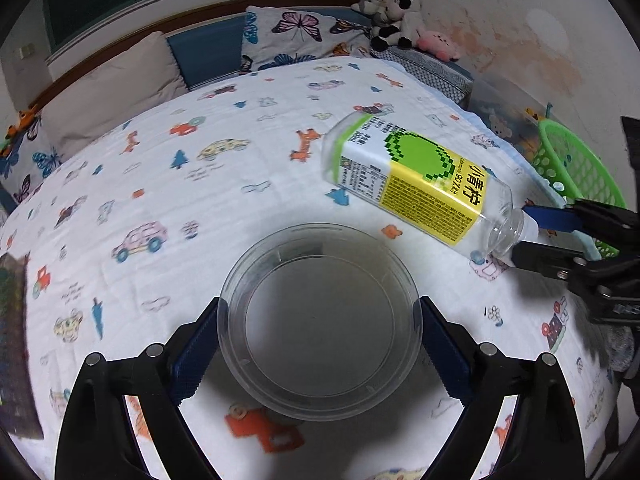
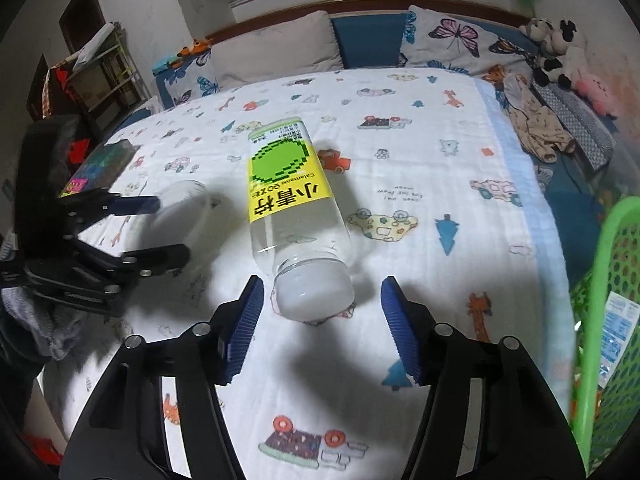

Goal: Collect trash
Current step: 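Grasp the clear round lid with the left gripper while the right gripper grasps the bottle, then carry the water bottle over the green basket and open the right gripper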

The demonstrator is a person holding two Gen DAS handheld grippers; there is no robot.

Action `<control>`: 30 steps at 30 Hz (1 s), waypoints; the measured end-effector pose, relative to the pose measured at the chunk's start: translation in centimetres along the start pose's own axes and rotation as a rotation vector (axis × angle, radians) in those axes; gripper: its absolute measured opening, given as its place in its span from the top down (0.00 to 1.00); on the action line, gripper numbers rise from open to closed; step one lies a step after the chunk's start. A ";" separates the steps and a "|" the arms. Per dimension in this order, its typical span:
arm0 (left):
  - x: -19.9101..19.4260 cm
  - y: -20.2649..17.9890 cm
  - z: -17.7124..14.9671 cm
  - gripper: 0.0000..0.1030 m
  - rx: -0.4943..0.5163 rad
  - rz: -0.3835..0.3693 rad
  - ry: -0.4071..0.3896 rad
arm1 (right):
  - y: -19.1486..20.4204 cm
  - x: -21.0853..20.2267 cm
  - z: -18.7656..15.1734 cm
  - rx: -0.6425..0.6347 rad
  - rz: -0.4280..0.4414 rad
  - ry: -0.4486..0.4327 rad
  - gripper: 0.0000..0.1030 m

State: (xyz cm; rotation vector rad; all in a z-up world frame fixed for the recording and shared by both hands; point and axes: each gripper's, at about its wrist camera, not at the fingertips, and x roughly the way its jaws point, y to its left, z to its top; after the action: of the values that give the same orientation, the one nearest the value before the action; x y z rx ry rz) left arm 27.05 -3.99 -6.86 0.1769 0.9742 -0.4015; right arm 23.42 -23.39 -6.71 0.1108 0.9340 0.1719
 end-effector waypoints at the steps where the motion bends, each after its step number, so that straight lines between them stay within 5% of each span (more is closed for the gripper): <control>1: -0.2 0.1 -0.1 0.13 -0.004 0.001 -0.002 | 0.0 0.3 0.0 0.000 -0.001 0.004 0.45; 16: -1.8 0.8 -0.9 0.13 -0.039 -0.006 -0.024 | 0.8 1.1 -0.3 -0.067 0.005 -0.024 0.59; 30: -3.6 0.0 -0.5 0.13 -0.037 -0.017 -0.046 | 0.9 -4.8 -0.2 -0.094 -0.042 -0.131 0.60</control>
State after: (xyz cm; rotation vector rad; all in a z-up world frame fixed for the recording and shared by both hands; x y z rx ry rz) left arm 24.94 -2.90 -4.16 0.1251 0.9381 -0.4011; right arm 20.40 -23.43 -2.85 0.0153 0.7961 0.1678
